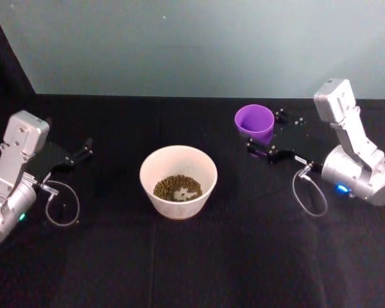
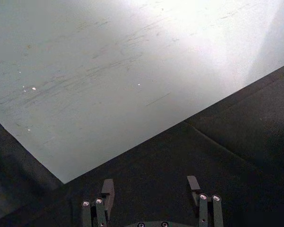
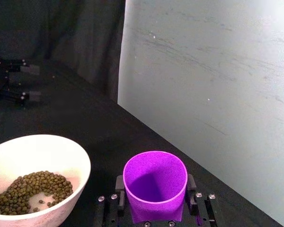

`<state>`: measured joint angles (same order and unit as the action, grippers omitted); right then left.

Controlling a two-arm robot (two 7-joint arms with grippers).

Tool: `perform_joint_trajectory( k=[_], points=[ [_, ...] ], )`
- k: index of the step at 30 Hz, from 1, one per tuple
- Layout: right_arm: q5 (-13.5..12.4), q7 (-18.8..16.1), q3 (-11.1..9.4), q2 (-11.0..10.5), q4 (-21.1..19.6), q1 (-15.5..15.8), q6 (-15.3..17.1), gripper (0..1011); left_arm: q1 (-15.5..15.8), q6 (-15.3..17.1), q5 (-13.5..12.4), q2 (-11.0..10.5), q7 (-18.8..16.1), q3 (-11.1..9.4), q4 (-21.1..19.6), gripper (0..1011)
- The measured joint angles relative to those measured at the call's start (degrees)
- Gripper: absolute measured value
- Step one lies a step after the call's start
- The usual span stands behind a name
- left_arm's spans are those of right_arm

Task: Pick up the cup and pour the mung beans from the cup into the bowl.

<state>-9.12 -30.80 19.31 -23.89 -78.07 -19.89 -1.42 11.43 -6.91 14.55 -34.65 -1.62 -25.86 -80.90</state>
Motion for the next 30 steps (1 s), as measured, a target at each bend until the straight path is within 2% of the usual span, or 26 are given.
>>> perform_joint_trajectory(
  k=[19, 24, 30],
  points=[
    [-0.54, -0.24, 0.14, -0.04, 0.40, -0.02, -0.72, 736, 0.00, 0.00, 0.00, 0.00, 0.00, 0.00, 0.00, 1000],
    [-2.98, -1.44, 0.08, 0.01, 1.83, -0.14, -2.79, 735, 0.00, 0.00, 0.00, 0.00, 0.00, 0.00, 0.00, 1000],
    [-8.58, -5.27, -0.68, 0.46, 6.13, -1.15, -5.56, 736, 0.00, 0.00, 0.00, 0.00, 0.00, 0.00, 0.00, 1000]
  ],
)
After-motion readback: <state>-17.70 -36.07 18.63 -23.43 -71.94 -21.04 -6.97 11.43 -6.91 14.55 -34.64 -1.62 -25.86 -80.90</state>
